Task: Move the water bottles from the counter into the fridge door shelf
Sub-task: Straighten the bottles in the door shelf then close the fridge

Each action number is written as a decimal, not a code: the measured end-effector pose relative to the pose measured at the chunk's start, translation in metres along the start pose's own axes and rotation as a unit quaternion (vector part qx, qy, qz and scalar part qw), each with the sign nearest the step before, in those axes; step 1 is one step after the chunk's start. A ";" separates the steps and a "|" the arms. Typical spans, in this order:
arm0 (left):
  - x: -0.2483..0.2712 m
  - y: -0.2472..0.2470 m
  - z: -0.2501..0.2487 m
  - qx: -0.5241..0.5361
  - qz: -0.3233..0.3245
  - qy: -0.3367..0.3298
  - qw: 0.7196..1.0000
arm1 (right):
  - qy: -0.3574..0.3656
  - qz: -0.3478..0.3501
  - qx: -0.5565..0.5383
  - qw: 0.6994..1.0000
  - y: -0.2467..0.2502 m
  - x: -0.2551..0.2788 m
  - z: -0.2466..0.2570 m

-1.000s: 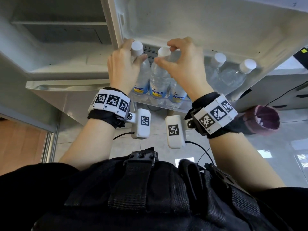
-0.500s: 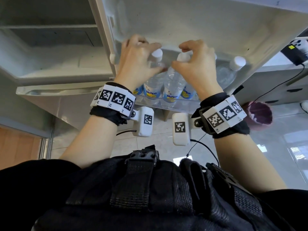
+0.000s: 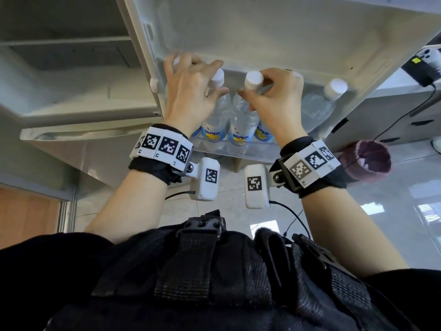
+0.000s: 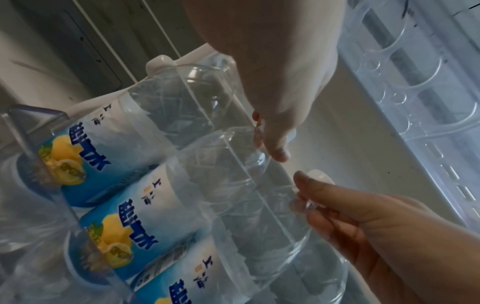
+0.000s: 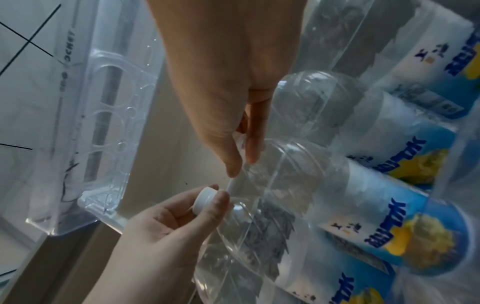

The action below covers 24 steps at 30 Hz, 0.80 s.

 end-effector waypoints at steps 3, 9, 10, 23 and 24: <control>0.000 -0.003 -0.001 -0.005 0.002 -0.002 1.000 | -0.011 0.032 -0.015 0.999 0.007 -0.002 -0.001; 0.002 -0.002 -0.039 0.053 -0.104 -0.039 0.992 | 0.025 -0.016 -0.081 0.996 0.043 0.013 -0.001; 0.002 -0.003 -0.050 0.068 -0.115 -0.051 0.990 | 0.035 -0.046 -0.085 0.995 0.054 0.015 -0.003; -0.001 -0.058 -0.113 -0.033 0.060 -0.005 0.998 | 0.013 -0.058 0.027 0.998 0.122 0.020 -0.074; -0.001 -0.060 -0.114 -0.038 0.059 0.001 0.998 | 0.017 -0.037 0.038 0.998 0.121 0.019 -0.075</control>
Point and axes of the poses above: each hand's wrist, its own x-axis away from the middle knuckle, its own y-axis out of the back of the hand, z = x × y, the point moved 5 cm from there along -x, towards the middle knuckle, and after that the axes turned 3 degrees about y, right-handed, at the moved point
